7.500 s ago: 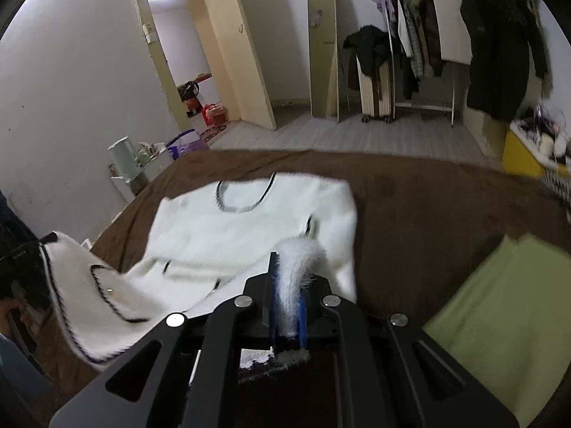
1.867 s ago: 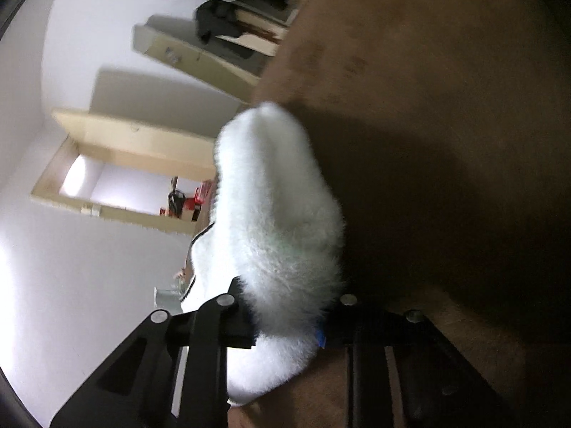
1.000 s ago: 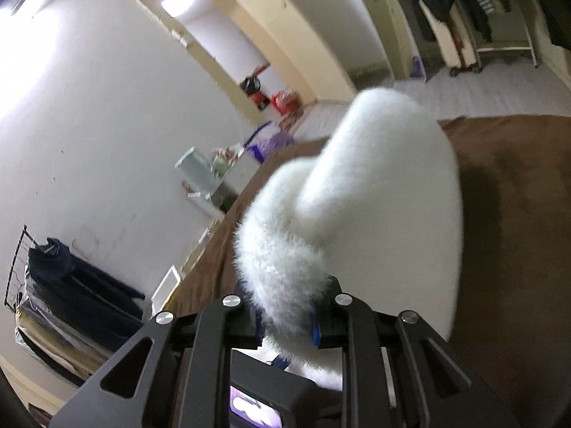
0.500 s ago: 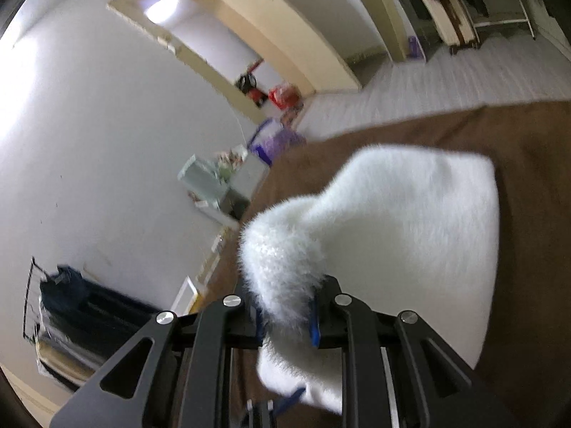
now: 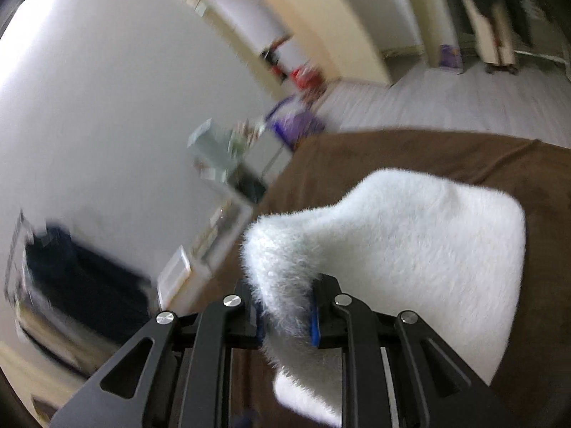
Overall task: Fold large clothes
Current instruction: 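Lift the side edge with the right tool and fold it over the cardigan, then move the open left tool to the folded cardigan's end, then grasp the folded cardigan end with the left tool while the right tool grasps beside it, then lift the folded cardigan with both tools, rolling it over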
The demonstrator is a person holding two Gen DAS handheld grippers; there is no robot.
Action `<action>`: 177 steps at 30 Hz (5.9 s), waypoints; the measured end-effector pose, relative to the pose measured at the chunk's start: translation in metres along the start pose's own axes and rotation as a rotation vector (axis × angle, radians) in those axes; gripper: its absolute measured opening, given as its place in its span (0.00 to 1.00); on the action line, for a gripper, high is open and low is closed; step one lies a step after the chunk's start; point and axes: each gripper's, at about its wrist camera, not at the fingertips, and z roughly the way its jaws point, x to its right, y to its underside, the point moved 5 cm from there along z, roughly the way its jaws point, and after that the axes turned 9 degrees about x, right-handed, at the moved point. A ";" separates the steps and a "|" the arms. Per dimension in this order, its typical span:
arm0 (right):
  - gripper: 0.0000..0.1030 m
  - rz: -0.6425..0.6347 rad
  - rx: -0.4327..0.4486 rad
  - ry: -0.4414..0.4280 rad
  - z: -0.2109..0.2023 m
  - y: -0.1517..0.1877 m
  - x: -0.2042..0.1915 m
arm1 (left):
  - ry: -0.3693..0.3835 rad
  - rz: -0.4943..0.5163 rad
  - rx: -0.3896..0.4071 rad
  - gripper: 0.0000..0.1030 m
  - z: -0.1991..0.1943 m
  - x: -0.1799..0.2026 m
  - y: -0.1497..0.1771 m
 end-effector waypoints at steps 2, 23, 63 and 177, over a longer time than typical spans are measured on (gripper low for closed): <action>0.18 -0.051 -0.066 -0.007 0.005 0.025 -0.009 | -0.025 -0.021 -0.013 0.94 -0.004 -0.016 0.006; 0.18 -0.177 -0.244 -0.016 0.041 0.147 -0.038 | -0.180 -0.198 -0.055 0.94 -0.017 -0.117 0.036; 0.69 -0.071 -0.064 0.046 -0.091 0.127 0.090 | 0.126 -0.008 -0.082 0.67 0.043 -0.009 -0.056; 0.93 0.072 -0.105 -0.080 -0.033 0.101 0.161 | 0.457 -0.128 -0.121 0.95 0.126 -0.052 -0.081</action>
